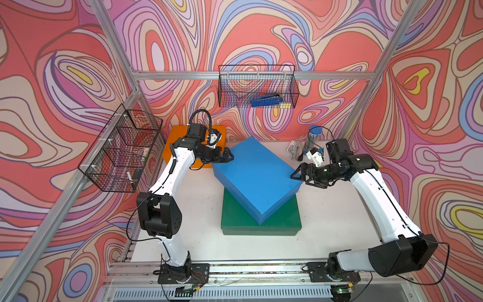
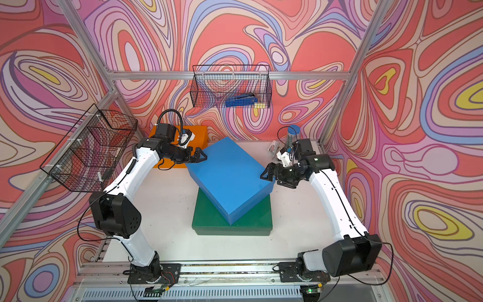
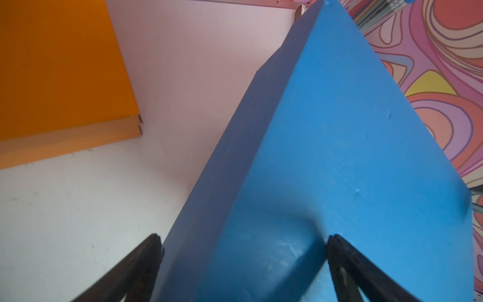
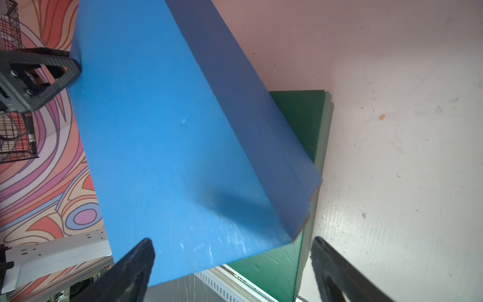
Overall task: Stack the shoeboxes
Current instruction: Adjust the shoebox.
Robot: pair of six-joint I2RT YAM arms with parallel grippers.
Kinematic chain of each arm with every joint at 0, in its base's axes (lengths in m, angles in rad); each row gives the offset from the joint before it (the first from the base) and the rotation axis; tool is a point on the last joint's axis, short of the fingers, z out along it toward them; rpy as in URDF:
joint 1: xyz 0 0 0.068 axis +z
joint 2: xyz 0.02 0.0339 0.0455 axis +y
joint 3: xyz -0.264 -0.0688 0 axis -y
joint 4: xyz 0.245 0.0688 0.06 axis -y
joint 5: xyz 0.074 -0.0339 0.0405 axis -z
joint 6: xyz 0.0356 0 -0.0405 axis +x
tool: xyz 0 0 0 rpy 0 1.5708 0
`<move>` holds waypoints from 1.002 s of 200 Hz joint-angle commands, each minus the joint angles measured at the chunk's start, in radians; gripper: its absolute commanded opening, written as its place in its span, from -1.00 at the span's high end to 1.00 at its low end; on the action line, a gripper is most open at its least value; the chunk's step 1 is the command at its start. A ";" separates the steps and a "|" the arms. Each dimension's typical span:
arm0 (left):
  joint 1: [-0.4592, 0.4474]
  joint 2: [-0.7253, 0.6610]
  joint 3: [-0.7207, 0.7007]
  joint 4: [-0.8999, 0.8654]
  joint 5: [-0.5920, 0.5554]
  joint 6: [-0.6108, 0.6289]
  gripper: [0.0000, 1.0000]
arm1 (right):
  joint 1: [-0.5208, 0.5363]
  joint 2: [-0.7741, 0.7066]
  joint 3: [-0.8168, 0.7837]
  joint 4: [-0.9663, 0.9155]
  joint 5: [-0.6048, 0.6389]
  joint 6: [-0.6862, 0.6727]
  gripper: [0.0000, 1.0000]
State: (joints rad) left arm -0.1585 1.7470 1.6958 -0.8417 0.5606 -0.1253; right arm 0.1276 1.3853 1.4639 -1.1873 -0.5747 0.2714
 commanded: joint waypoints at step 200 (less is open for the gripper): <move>-0.184 -0.746 -0.604 -0.009 -0.111 -0.296 -0.99 | 0.003 0.155 -0.022 0.198 -0.143 -0.076 -0.85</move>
State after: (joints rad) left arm -0.3401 1.0439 1.0946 -0.8024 0.5091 -0.3874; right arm 0.1223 1.5410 1.4658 -1.0218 -0.6861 0.2207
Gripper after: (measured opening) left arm 0.968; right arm 0.926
